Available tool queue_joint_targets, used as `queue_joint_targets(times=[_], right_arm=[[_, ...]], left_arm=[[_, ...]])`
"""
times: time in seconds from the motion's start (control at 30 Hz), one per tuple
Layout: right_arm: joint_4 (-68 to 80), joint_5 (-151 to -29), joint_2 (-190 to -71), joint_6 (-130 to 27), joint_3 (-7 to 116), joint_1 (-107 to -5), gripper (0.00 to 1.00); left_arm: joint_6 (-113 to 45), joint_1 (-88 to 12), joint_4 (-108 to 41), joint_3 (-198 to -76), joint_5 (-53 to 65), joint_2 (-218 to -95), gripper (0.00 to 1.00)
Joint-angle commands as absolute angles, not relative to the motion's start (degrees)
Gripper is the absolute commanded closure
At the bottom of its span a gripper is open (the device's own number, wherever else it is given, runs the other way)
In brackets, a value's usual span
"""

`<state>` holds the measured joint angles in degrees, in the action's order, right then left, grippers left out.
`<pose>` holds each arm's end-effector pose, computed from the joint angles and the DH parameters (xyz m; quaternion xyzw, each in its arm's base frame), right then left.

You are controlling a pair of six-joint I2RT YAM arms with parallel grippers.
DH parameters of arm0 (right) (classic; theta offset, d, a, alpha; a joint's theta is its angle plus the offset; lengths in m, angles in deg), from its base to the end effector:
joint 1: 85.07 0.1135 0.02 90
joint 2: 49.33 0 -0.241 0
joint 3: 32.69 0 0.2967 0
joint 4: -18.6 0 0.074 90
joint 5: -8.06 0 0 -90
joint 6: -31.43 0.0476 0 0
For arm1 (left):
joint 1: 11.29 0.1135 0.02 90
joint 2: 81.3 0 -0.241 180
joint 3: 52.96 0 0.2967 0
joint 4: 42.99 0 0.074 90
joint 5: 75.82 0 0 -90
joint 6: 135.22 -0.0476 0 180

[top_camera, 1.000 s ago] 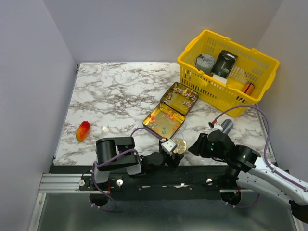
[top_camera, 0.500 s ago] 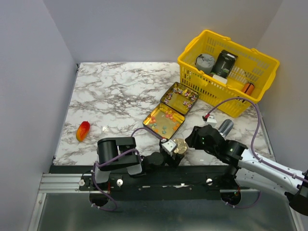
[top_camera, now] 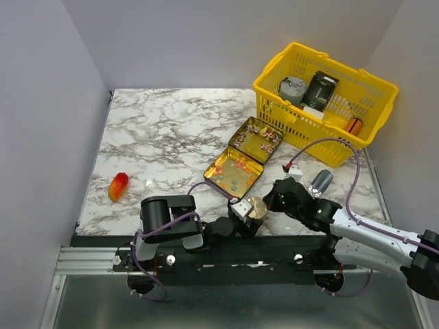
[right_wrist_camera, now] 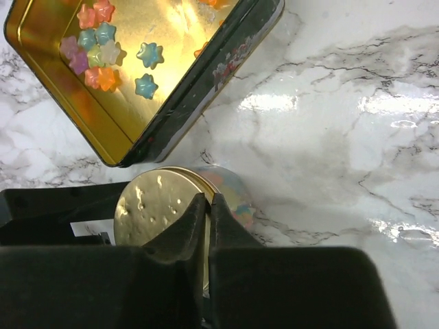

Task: Pack the candies
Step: Screw the bottle lid onto the packing bottle.

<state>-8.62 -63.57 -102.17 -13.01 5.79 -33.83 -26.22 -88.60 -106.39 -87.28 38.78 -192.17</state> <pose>0.1688 0.1863 0.1529 0.0208 0.9025 0.2061 0.3776 0.0828 -0.2777 0.0234 0.2573 0.7330 -0.3410 0.5294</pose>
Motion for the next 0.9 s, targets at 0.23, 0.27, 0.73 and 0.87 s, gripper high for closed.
queue_joint_targets(times=[0.23,0.27,0.73,0.87], right_arm=[[-13.4,-75.8,-90.6,-10.4,-4.6,-33.6,0.99],[-14.3,-77.1,-90.0,-10.2,-4.6,-33.6,0.99],[-29.3,-77.6,-74.4,-8.3,4.2,-33.6,0.98],[-33.3,-69.6,-76.8,-6.0,7.9,-33.6,0.65]], left_arm=[[-21.8,-88.6,-87.3,-88.4,41.0,-195.9,0.33],[-21.6,-88.6,-86.4,-88.8,41.2,-196.0,0.33],[-22.0,-88.8,-84.4,-89.3,42.4,-196.4,0.33],[-22.5,-89.2,-86.3,-88.7,41.5,-196.4,0.33]])
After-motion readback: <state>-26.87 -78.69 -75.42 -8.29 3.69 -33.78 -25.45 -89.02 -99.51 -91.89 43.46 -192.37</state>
